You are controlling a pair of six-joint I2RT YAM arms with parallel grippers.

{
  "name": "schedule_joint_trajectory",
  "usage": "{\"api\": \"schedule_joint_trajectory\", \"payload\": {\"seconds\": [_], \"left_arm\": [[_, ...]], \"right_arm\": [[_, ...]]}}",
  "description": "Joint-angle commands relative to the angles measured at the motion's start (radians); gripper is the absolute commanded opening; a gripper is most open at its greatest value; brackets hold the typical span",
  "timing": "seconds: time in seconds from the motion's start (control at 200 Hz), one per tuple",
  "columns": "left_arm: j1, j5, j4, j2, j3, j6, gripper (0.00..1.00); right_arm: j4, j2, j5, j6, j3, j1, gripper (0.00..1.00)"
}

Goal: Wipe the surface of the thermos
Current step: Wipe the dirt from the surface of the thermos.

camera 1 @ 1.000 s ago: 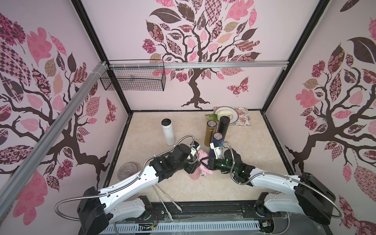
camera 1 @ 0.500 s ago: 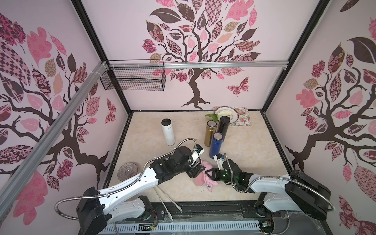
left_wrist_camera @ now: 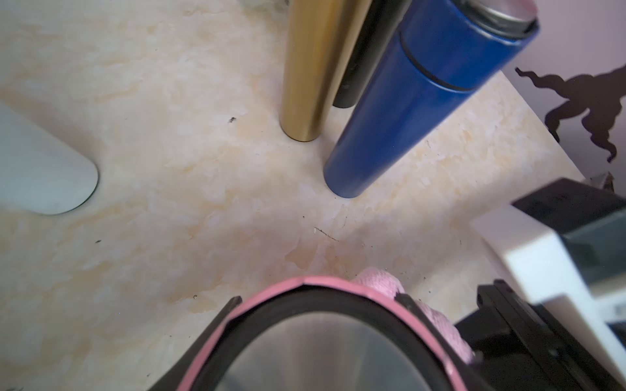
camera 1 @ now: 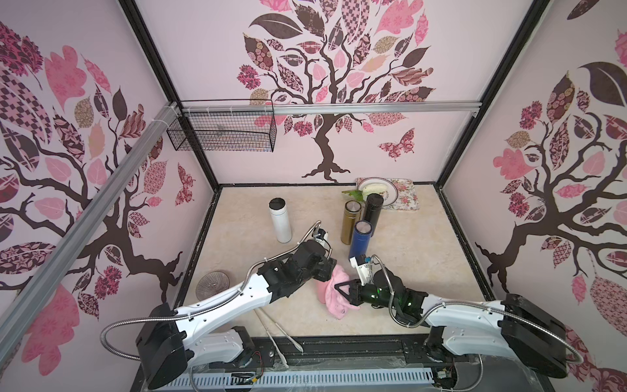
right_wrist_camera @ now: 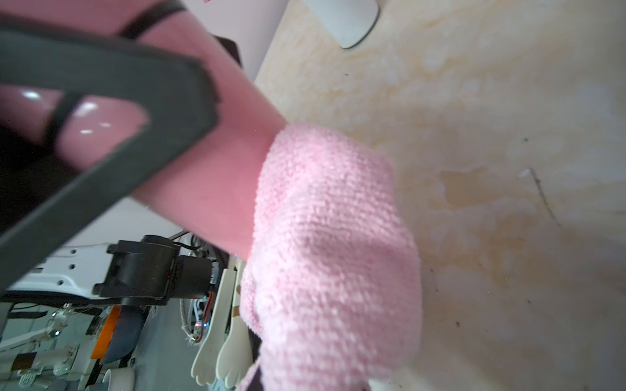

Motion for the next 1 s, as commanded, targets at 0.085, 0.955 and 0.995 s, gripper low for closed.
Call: {"api": "schedule_joint_trajectory", "payload": {"seconds": [0.085,0.955,0.995], "left_arm": [[-0.007,-0.068,-0.079,0.026,0.022,-0.245,0.00],[-0.006,-0.056,-0.067,-0.062,-0.019,-0.418,0.00],[-0.006,-0.056,-0.070,-0.063,-0.016,-0.412,0.00]], "right_arm": [[0.067,0.046,0.005,-0.028,0.029,0.015,0.00],[-0.056,0.298,0.514,0.021,0.173,0.130,0.00],[-0.050,0.294,0.517,0.041,0.138,0.130,0.00]]}}
